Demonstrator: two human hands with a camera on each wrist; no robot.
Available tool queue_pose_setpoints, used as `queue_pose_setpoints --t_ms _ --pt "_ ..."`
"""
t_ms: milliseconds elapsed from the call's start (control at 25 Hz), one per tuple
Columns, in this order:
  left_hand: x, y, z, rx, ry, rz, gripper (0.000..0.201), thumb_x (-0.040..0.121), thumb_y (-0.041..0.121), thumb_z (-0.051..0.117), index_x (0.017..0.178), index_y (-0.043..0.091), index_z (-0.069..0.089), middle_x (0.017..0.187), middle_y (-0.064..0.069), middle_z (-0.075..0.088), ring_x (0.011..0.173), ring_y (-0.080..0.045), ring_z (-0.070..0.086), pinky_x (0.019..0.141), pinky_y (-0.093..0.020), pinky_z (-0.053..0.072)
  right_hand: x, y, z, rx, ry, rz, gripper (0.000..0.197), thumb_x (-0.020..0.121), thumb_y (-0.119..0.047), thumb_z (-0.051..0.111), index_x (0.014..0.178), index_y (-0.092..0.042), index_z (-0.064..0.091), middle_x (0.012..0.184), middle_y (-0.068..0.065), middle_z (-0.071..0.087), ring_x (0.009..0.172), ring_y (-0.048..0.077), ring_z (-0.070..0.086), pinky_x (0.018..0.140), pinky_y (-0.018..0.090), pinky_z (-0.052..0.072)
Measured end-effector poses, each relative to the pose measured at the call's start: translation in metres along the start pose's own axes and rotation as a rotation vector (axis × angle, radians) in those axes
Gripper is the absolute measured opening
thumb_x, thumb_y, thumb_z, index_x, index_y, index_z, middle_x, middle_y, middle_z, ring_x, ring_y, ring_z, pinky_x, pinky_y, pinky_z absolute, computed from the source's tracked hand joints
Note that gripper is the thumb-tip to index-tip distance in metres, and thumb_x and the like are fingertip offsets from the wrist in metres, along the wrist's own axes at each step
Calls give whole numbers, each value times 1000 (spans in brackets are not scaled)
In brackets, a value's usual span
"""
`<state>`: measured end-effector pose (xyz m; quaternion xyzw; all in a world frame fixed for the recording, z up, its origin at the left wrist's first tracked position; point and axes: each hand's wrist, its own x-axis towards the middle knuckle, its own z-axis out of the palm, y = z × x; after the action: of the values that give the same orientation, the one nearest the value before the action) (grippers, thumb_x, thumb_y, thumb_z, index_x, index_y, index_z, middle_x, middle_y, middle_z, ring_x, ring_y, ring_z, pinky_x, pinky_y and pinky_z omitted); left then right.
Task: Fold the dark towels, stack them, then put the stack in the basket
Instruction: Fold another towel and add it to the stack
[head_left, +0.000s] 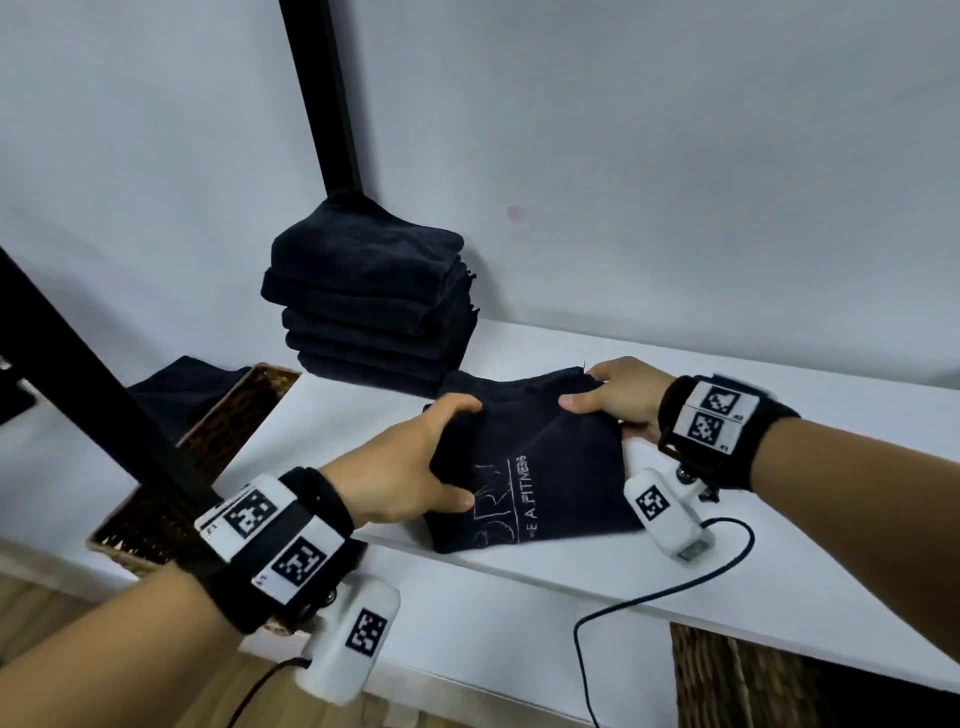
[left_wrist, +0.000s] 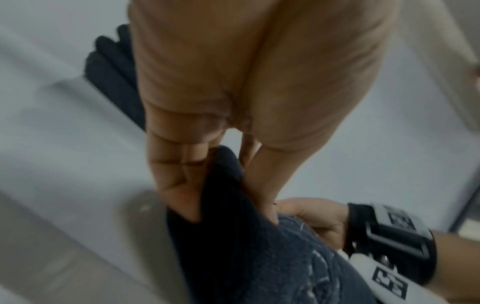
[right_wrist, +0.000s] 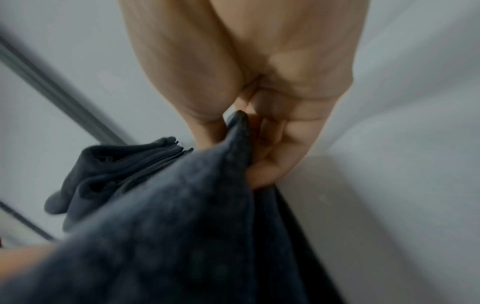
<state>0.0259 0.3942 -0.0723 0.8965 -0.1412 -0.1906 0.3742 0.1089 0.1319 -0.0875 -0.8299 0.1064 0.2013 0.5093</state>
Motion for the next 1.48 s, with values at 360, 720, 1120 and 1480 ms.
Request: queue_pose_setpoints --t_ms 360,720,1120,1480 --pt "2 5 -9 -360 136 -347 48 88 35 66 122 22 35 107 -8 64 91 -26 68 81 -44 59 -29 -6 -1 -119 5 164 49 66 -30 87 95 4 67 93 24 73 79 33 71 81 50 58" --pt "4 41 -13 -642 253 -293 36 88 13 59 119 14 40 86 -5 55 65 -15 51 46 -22 39 -66 -24 -8 310 -279 246 65 58 -14 85 118 2 66 110 20 71 88 31 71 77 42 60" --pt "57 103 -191 39 855 -133 36 90 10 41 126 11 40 110 -13 59 102 -32 59 87 -41 51 -4 -194 8 633 -266 -261 32 93 -2 51 124 -4 60 116 11 69 97 20 69 79 33 59" --pt "146 9 -189 623 495 -150 47 96 36 28 138 26 44 146 -5 43 132 -26 41 109 -47 35 83 -182 60 715 -229 -165 38 88 -4 65 125 -1 57 120 19 65 93 27 67 53 30 58"
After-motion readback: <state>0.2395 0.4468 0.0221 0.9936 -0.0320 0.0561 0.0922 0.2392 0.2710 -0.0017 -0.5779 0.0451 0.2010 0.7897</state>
